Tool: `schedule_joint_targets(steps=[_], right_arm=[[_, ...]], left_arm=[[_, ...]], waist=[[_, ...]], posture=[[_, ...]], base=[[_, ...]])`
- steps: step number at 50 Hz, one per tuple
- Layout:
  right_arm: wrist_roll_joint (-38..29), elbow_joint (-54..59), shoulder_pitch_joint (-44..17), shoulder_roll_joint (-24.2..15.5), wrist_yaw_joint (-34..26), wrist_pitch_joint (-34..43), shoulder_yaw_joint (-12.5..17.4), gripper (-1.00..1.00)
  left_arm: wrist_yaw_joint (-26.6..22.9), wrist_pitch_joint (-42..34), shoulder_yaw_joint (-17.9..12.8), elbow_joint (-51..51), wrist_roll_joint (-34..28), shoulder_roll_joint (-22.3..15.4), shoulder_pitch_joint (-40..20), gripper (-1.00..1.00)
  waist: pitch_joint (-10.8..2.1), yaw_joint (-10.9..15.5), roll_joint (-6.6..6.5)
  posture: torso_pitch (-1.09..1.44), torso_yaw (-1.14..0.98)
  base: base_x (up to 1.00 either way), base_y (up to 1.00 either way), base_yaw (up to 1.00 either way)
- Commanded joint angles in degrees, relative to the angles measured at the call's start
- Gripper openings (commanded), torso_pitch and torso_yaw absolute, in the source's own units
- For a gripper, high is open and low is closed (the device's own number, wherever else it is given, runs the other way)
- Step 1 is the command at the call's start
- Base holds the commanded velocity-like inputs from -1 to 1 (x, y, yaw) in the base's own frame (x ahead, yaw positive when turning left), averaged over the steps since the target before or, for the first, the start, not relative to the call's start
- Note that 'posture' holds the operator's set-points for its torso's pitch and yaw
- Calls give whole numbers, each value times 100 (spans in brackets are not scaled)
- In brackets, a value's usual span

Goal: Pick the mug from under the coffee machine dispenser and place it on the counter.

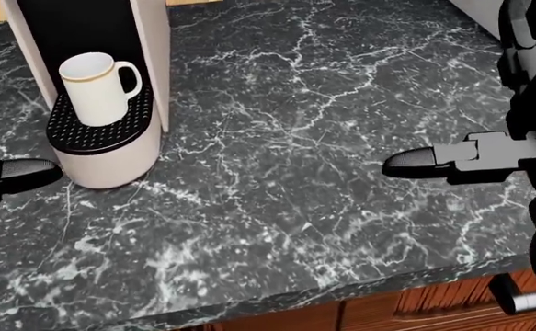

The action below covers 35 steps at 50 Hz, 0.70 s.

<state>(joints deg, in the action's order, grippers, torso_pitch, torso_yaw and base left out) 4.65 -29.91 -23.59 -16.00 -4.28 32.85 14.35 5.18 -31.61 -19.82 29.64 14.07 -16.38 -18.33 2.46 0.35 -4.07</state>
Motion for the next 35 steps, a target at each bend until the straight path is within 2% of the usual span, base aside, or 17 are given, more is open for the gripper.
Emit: schedule_joint_targets(steps=[1,4,8,10,11,12,13,14,15,17,19,21,22,24,26,28,35], right_arm=[[-19,-173,-135,-100,42,-158,124,100],[-21,-177,-120,-97,43,-160,122,100],[-36,-197,-102,-92,30,-166,104,100],[-36,-198,-101,-93,25,-167,109,100],[-36,-200,-101,-93,24,-163,111,100],[-35,-196,-102,-90,26,-162,117,100],[-31,-188,-104,-81,35,-171,122,100],[-36,-173,-123,-80,63,-160,125,100],[-32,-178,-117,-86,53,-173,120,100],[-36,-186,-135,-64,106,-174,121,100],[144,-235,-205,-8,221,-59,167,100],[-117,-226,-169,-52,297,-205,42,100],[205,-325,-247,32,283,187,153,100],[371,-293,-304,82,507,171,217,100],[218,-177,-222,-34,580,-109,129,100],[296,-100,-245,-71,589,-168,174,100],[425,-77,-214,-143,483,-93,209,100]], left_arm=[[-7,147,13,209,11,-54,-158,100],[-10,155,19,204,6,-50,-150,100],[-14,161,13,199,6,-52,-145,100],[-14,159,14,198,7,-53,-149,100],[-13,157,14,200,7,-53,-151,100],[-12,146,13,212,12,-54,-152,100],[-13,151,16,205,8,-55,-153,100],[-12,155,15,198,7,-54,-154,100],[-14,155,17,205,6,-53,-147,100],[-13,155,20,207,3,-50,-146,100],[-16,146,15,215,6,-53,-148,100],[-16,147,16,216,6,-51,-147,100],[-16,145,18,222,5,-50,-144,100],[-16,124,5,243,17,-58,-148,100],[-13,120,7,248,18,-58,-152,100],[-10,117,6,255,23,-56,-152,100],[7,91,14,269,27,-63,-175,100]], waist=[[-125,-26,-37],[-159,2,89],[-95,32,337],[-103,55,522],[-135,65,664],[-203,59,868],[-147,-4,613],[-102,13,696],[-56,0,688],[-108,-10,605],[-66,-40,486],[-72,-82,261],[-47,-85,335],[-136,-82,344],[-168,-78,371],[-177,-61,398],[-202,-36,438]], posture=[[0,0],[0,0],[0,0],[0,0],[0,0],[0,0],[0,0],[0,0],[0,0],[0,0],[0,0],[0,0],[0,0],[0,0],[0,0],[0,0],[0,0]], base=[[18,0,0],[17,0,0],[18,0,0],[17,0,0],[17,0,0],[17,0,0],[16,0,0],[5,0,0],[0,0,0],[0,0,0],[0,0,0],[0,0,0],[0,0,0],[0,0,0],[0,0,0],[0,0,0],[0,0,0]])
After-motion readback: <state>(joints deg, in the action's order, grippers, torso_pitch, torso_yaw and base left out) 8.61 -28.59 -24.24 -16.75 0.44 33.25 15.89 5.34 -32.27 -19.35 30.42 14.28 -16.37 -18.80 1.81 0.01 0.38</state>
